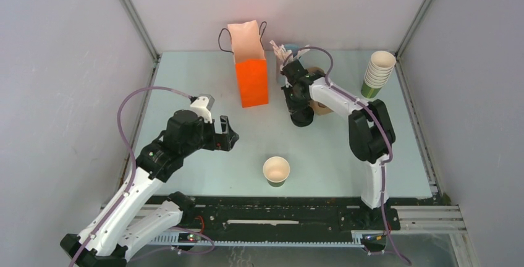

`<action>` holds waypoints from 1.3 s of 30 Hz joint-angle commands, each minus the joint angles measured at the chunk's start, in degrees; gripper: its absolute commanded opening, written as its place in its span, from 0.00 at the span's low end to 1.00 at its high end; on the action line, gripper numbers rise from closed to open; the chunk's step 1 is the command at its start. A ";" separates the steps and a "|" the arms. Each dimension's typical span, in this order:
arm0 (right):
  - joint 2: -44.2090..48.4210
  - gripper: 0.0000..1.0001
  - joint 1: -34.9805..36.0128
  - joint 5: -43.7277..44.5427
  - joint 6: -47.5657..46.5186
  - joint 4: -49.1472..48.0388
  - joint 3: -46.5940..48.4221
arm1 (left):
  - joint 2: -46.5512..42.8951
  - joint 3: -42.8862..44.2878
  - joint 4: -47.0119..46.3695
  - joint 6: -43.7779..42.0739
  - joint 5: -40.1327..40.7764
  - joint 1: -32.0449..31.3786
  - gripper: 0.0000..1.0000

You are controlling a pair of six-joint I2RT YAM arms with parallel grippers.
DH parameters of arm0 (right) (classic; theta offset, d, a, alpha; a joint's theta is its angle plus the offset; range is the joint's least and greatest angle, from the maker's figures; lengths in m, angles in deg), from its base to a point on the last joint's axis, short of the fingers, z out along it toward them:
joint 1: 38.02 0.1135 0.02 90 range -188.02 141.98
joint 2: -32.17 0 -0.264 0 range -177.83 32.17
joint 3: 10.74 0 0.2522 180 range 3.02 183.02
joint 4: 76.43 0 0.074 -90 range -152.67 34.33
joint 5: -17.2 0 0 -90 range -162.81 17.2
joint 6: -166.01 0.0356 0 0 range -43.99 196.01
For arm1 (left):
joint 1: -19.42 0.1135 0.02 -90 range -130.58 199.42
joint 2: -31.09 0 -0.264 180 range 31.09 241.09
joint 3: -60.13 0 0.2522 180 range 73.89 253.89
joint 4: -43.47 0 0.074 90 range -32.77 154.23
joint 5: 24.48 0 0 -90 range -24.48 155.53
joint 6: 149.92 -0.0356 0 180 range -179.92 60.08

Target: Pack the takeout coffee

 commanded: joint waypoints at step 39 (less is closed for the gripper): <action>5.65 0.00 1.66 7.48 -3.58 -4.68 -3.45 | 23.42 -1.07 -7.64 9.22 3.60 -1.12 0.76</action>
